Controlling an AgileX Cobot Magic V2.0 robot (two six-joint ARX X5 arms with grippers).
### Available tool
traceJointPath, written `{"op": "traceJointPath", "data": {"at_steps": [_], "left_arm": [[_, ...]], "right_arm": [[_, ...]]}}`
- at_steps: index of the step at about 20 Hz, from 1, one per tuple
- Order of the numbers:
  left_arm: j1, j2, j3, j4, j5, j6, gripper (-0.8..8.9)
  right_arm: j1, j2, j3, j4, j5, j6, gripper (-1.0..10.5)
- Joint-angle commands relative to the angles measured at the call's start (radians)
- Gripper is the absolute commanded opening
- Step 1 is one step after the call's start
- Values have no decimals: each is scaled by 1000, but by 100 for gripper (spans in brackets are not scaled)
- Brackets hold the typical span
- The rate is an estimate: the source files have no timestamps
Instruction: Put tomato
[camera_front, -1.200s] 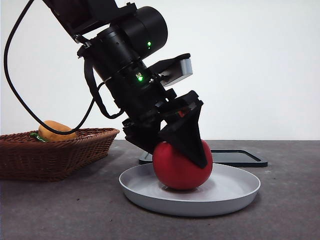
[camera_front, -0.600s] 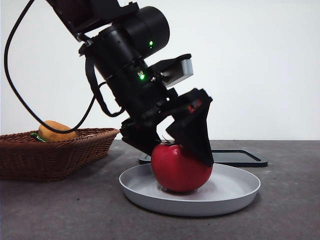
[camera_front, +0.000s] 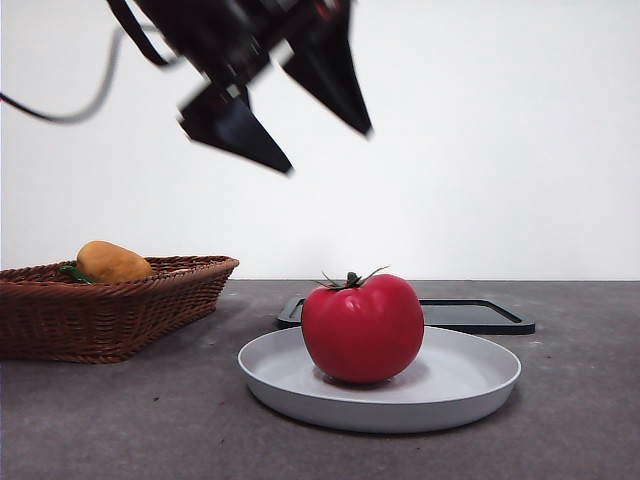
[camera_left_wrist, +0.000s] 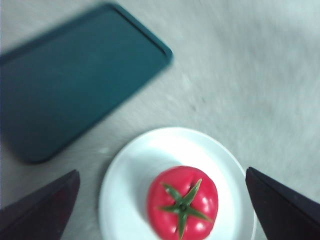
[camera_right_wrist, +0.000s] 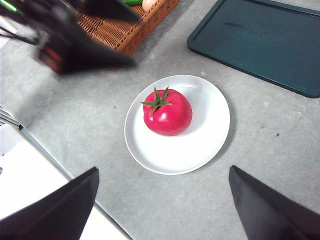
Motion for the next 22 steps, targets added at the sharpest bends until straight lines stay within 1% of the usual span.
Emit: {"op": "traceJointPath", "data": {"at_steps": [1,4,8,11,14,16,18,20,22], "left_arm": [[31,-72,27,-51,-2,-26,532],[94,-190,27,-148,0,-15,532],[174,-328,27,-272,1,22,532],[216,-412,27,-386,13,40,532],[231,-468,27,-516,88,71,531],[230,-491,27,-623,165,125,531],[230,-503,27,-713,220,163,531],[230,-505,27,-756,239,175,531],[230,-505,27,-762,241,183,531]], "right_arm": [[5,6,19,6,0,-13,415],[5,6,19,6,0,-14,415],[5,6,19,6,0,-14,415],[5,6,19,10,0,-14,415],[5,6,19,10,0,-15,415],[5,6,19,10,0,-15,415],[5,6,19,11,0,-15,415],[5,6,19,11,0,-15,415],[5,6,19,11,0,-14,415]]}}
